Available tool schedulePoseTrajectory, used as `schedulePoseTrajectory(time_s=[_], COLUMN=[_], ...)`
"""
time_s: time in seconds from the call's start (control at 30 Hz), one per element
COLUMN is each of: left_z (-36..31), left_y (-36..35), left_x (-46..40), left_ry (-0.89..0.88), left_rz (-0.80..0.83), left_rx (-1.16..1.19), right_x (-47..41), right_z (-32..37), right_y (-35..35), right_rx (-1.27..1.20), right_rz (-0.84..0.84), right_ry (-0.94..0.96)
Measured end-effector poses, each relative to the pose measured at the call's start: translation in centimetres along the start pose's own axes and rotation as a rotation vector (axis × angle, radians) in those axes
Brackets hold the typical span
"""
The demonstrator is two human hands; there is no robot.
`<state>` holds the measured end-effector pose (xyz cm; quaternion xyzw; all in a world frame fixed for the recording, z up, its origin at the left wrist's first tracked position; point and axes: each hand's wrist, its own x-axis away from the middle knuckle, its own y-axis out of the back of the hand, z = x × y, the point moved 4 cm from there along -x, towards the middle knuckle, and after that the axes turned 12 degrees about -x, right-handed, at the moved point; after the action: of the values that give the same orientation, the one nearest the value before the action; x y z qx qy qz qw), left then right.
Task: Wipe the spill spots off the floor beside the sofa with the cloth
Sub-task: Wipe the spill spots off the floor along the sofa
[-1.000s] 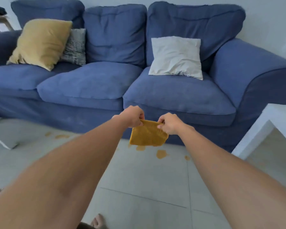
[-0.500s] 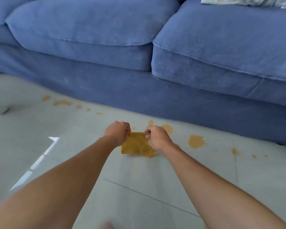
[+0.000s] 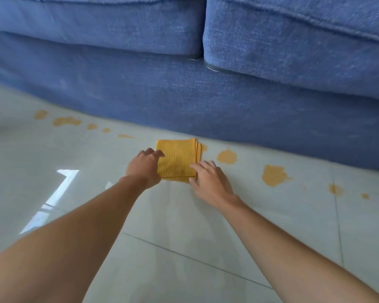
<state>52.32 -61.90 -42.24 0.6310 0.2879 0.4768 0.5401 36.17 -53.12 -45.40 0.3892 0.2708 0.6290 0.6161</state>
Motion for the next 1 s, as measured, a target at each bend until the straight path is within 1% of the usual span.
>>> schedulePoseTrajectory(time_s=[0.03, 0.1, 0.17, 0.3, 0.43, 0.53, 0.63, 0.73, 0.83, 0.9, 1.0], left_z=[-0.6, -2.2, -3.9, -5.4, -5.4, -6.4, -7.9, -9.5, -10.1, -8.7, -4.3], left_y=[-0.4, -1.2, -2.1, -5.8, -8.0, -7.4, -6.8, -7.2, -8.4, -9.7, -11.1], left_x=[-0.5, -2.0, -4.0, -7.0, -9.1, -11.8, -13.0, -11.2, -6.3, -2.6, 0.6], left_ry=[0.024, 0.013, -0.007, -0.003, -0.012, -0.021, -0.062, -0.154, -0.220, -0.212, -0.121], left_rz=[-0.021, -0.084, -0.137, -0.059, -0.151, -0.161, -0.181, -0.195, -0.217, -0.225, -0.229], left_rx=[0.050, 0.095, 0.108, 0.012, -0.062, -0.071, -0.082, -0.091, -0.095, -0.106, -0.090], right_x=[0.7, 2.1, 3.5, 5.2, 5.1, 5.0, 5.2, 5.7, 6.7, 7.3, 7.9], right_z=[-1.2, -3.7, -6.1, -8.5, -8.9, -9.2, -9.2, -9.2, -9.2, -9.5, -10.3], right_y=[-0.3, -0.6, -1.3, -3.5, -4.2, -4.6, -4.5, -3.9, -3.4, -3.3, -3.3], right_rx=[0.017, 0.047, 0.056, 0.099, 0.110, 0.117, 0.056, -0.071, -0.058, -0.008, 0.071], right_rz=[-0.079, -0.218, -0.300, -0.296, -0.335, -0.360, -0.407, -0.479, -0.511, -0.488, -0.421], right_ry=[-0.025, -0.085, -0.114, -0.067, -0.044, -0.039, 0.017, 0.089, 0.046, -0.007, -0.057])
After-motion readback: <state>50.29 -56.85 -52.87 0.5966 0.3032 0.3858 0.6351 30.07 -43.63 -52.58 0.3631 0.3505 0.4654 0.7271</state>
